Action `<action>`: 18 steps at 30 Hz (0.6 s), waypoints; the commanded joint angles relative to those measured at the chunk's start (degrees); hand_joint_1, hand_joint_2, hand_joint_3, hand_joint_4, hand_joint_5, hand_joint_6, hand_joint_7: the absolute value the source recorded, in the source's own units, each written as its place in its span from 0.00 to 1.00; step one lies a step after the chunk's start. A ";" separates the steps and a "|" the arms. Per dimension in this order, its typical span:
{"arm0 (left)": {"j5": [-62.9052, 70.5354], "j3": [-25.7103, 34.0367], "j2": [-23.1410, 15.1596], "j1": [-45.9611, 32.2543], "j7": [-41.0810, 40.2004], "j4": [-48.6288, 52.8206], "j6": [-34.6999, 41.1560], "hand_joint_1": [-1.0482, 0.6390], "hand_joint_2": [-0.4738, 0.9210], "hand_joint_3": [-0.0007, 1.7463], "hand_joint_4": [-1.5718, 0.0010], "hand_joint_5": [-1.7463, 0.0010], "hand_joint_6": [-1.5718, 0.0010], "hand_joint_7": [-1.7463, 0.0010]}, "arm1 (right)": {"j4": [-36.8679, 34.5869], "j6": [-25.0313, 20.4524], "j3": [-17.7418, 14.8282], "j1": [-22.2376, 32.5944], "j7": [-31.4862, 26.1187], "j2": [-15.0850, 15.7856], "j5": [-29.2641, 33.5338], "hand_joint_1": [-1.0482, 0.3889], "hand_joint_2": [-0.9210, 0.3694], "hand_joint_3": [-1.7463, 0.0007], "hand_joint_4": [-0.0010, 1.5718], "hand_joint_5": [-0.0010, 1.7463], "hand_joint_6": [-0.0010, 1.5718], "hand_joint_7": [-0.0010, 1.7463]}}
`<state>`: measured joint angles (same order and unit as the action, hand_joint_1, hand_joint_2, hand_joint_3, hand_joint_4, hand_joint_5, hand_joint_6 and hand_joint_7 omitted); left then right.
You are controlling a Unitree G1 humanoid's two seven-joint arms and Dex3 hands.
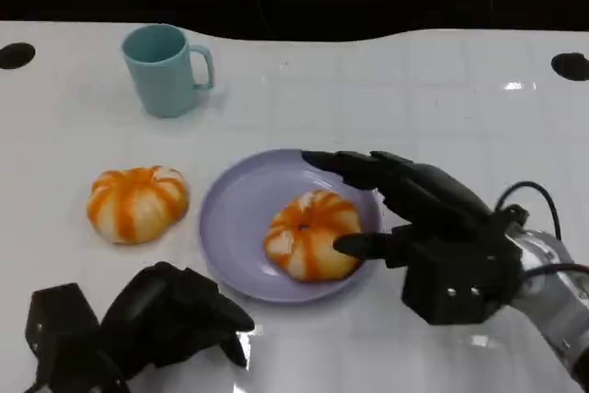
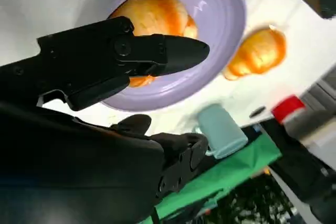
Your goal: Grasp the bread from the table and place it into the plate.
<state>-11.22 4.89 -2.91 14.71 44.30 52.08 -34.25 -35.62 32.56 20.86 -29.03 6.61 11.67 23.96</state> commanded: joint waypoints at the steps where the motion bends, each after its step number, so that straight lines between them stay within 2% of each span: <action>1: -0.30 0.21 -0.87 -0.21 0.00 0.14 0.13 0.00 0.95 0.00 0.21 0.48 0.00 0.98 | 4.59 1.42 -3.15 4.65 0.66 1.41 -4.12 0.27 0.00 0.81 0.25 0.48 0.35 0.14; 2: -0.29 0.20 -0.88 -0.16 0.03 0.23 0.03 0.00 0.95 0.00 0.21 0.48 0.00 0.98 | 5.85 1.72 -3.98 6.15 0.88 1.47 -5.53 0.27 0.00 0.81 0.25 0.50 0.36 0.14; 3: -0.26 0.18 -0.90 -0.13 0.02 0.28 -0.03 0.00 0.95 0.00 0.21 0.48 0.00 0.98 | 6.67 1.93 -4.53 7.13 1.06 1.48 -6.45 0.29 0.00 0.83 0.30 0.64 0.42 0.18; 4: -0.25 0.17 -0.90 -0.11 0.01 0.32 -0.07 0.00 0.95 0.00 0.21 0.48 0.00 0.98 | 7.33 1.99 -4.94 7.82 1.25 1.47 -7.03 0.30 0.00 0.84 0.31 0.70 0.44 0.19; 7: -0.24 0.17 -0.91 -0.10 0.01 0.34 -0.10 0.00 0.95 0.00 0.21 0.48 0.00 0.98 | 8.20 1.73 -5.41 8.46 1.78 1.38 -7.41 0.31 0.00 0.84 0.32 0.76 0.45 0.20; 8: 0.04 0.06 -0.97 -0.11 -0.36 0.28 -0.17 0.00 0.95 0.00 0.21 0.48 0.00 0.98 | 9.37 2.39 -6.00 10.00 2.29 2.38 -8.04 0.31 0.00 0.84 0.32 0.76 0.45 0.20; 9: 0.25 -0.02 -1.01 -0.12 -0.63 0.23 -0.21 0.00 0.95 0.00 0.20 0.48 0.00 0.98 | 10.30 2.85 -6.49 11.17 2.73 3.10 -8.49 0.33 0.00 0.84 0.36 0.90 0.45 0.40; 10: 0.39 -0.08 -1.04 -0.12 -0.83 0.20 -0.25 0.00 0.95 0.00 0.20 0.48 0.00 0.97 | 11.00 3.12 -6.88 12.01 3.11 3.57 -8.80 0.33 0.00 0.84 0.37 0.95 0.42 0.51; 12: 0.47 -0.12 -1.05 -0.13 -0.94 0.17 -0.26 0.00 0.95 0.00 0.20 0.48 0.00 0.97 | 11.69 3.10 -7.20 12.61 3.56 3.78 -9.03 0.34 0.00 0.84 0.38 0.99 0.40 0.61; 13: 0.25 -0.05 -1.01 -0.10 -0.67 0.18 -0.15 0.00 0.95 0.00 0.20 0.47 0.00 0.97 | 12.39 3.86 -7.64 14.07 4.13 4.43 -9.99 0.34 0.00 0.84 0.38 0.99 0.39 0.63; 15: -0.08 0.03 -0.96 -0.02 -0.28 0.25 0.08 0.00 0.95 0.00 0.20 0.48 0.00 0.98 | 13.98 4.44 -8.34 16.63 5.42 5.39 -11.80 0.36 0.00 0.83 0.42 0.99 0.41 0.77; 18: -0.20 0.02 -0.99 0.01 -0.10 0.24 0.30 0.00 0.95 0.00 0.20 0.48 0.00 0.98 | 16.32 3.84 -9.00 19.23 7.04 5.99 -13.36 0.36 0.00 0.83 0.44 1.00 0.41 0.86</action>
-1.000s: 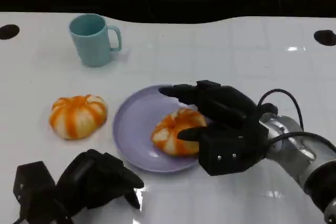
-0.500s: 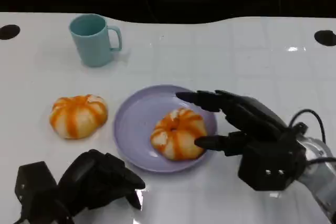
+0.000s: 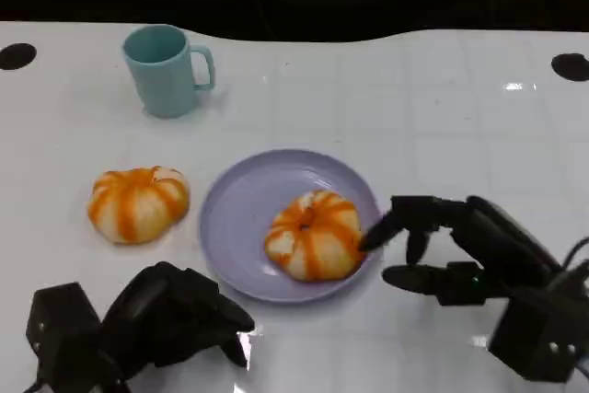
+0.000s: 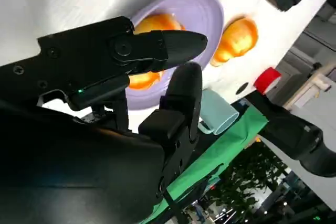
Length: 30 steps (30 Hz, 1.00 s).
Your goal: Grasp the bread from the table and place it into the plate.
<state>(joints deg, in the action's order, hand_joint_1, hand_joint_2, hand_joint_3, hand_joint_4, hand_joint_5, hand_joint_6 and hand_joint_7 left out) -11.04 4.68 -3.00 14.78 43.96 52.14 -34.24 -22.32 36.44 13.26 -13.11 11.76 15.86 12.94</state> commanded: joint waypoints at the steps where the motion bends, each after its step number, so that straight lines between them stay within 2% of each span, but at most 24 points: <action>1: -0.40 0.21 -0.90 -0.06 0.23 0.11 0.42 0.00 0.95 0.00 0.20 0.48 0.00 0.98 | 3.78 -0.09 -1.54 4.18 2.23 2.01 -2.49 0.36 0.00 0.83 0.45 1.00 0.41 0.88; 4: -0.42 0.19 -0.91 -0.06 0.21 0.02 0.62 0.00 0.95 0.00 0.20 0.48 0.00 0.98 | 5.05 -0.38 -1.85 5.38 2.85 2.19 -2.61 0.37 0.00 0.83 0.48 1.00 0.42 0.92; 7: -0.08 -0.04 -0.84 -0.17 -0.27 -0.47 0.80 0.00 0.95 0.00 0.20 0.48 0.00 0.98 | 9.08 -1.54 -2.29 9.46 3.15 3.09 -2.20 0.39 0.00 0.86 0.50 1.00 0.42 0.96; 11: 0.18 -0.14 -0.89 -0.30 -0.69 -0.85 0.99 0.00 0.95 0.00 0.19 0.48 0.00 0.98 | 13.06 -3.77 -2.76 13.14 4.64 3.86 -3.31 0.40 0.00 0.87 0.51 1.00 0.40 0.99; 15: 0.19 -0.08 -0.97 -0.24 -0.72 -0.84 1.01 0.00 0.95 0.00 0.19 0.48 0.00 0.97 | 14.63 -4.08 -3.48 15.25 5.54 3.71 -4.60 0.42 0.00 0.88 0.51 1.00 0.39 1.00; 20: 0.17 -0.01 -1.10 -0.15 -0.61 -0.55 0.84 0.00 0.95 0.00 0.19 0.48 0.00 0.97 | 13.42 -2.19 -4.16 16.19 4.78 2.45 -5.82 0.43 0.00 0.89 0.52 1.00 0.41 1.00; 30: -0.77 0.22 -0.85 0.19 0.46 -0.17 1.09 0.00 0.94 0.00 0.20 0.49 0.01 0.98 | 7.15 3.41 -5.16 14.10 2.23 0.31 -4.93 0.42 0.00 0.87 0.54 1.00 0.42 1.00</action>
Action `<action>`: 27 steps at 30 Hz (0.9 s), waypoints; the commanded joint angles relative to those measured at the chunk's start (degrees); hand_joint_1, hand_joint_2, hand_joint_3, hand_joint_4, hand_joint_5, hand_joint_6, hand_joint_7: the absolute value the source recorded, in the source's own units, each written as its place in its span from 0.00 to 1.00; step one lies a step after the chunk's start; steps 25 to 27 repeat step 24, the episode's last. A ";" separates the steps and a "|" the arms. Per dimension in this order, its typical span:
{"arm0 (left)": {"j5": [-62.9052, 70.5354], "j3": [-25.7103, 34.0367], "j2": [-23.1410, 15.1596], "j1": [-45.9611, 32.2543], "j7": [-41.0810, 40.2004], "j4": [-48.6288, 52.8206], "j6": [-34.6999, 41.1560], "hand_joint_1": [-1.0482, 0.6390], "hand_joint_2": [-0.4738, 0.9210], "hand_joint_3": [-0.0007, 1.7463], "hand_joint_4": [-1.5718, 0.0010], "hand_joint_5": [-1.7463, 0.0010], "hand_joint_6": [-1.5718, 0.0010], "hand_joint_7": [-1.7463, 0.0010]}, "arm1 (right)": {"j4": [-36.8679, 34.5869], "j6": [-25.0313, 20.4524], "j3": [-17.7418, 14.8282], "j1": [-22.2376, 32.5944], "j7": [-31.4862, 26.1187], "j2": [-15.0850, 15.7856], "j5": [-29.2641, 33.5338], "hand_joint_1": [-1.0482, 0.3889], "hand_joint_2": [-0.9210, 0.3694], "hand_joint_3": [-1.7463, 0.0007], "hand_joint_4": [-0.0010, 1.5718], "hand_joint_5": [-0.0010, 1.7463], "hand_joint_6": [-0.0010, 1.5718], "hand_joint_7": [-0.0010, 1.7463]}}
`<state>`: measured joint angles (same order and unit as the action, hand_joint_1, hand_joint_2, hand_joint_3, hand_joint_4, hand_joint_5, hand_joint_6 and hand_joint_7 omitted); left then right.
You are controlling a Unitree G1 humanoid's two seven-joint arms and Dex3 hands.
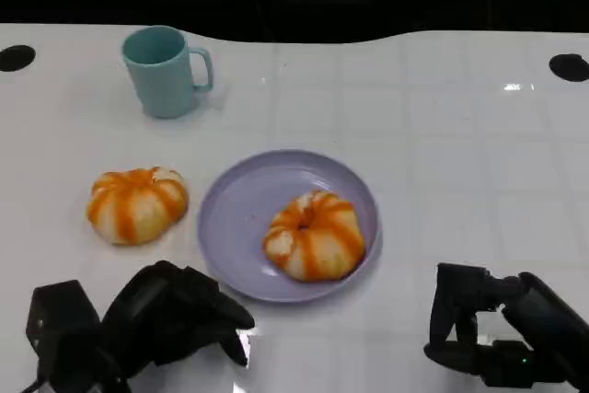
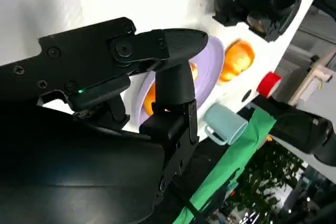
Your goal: Grasp the bread from the table and place it into the plate.
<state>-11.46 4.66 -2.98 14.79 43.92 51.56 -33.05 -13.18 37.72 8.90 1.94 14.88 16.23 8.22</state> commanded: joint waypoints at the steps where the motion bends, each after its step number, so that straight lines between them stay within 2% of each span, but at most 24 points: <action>1: -0.30 0.22 -0.86 0.20 0.44 0.44 -0.26 0.00 0.94 0.00 0.20 0.49 0.01 0.98 | -2.56 2.85 -0.86 -1.17 -1.29 -0.14 0.25 0.42 0.00 0.87 0.54 1.00 0.42 1.00; 14: -0.17 0.42 -1.26 0.62 0.43 1.35 -0.26 0.00 0.94 0.00 0.20 0.50 0.01 0.98 | -8.81 8.98 -1.11 -3.60 -5.45 -0.84 2.93 0.42 0.00 0.87 0.55 1.00 0.44 1.00; 27: -0.10 0.73 -1.46 1.45 0.60 2.72 -0.99 0.00 0.95 0.00 0.20 0.49 0.00 0.98 | -11.22 10.83 -0.88 -5.00 -6.18 -0.88 3.59 0.42 0.01 0.88 0.55 1.00 0.44 1.00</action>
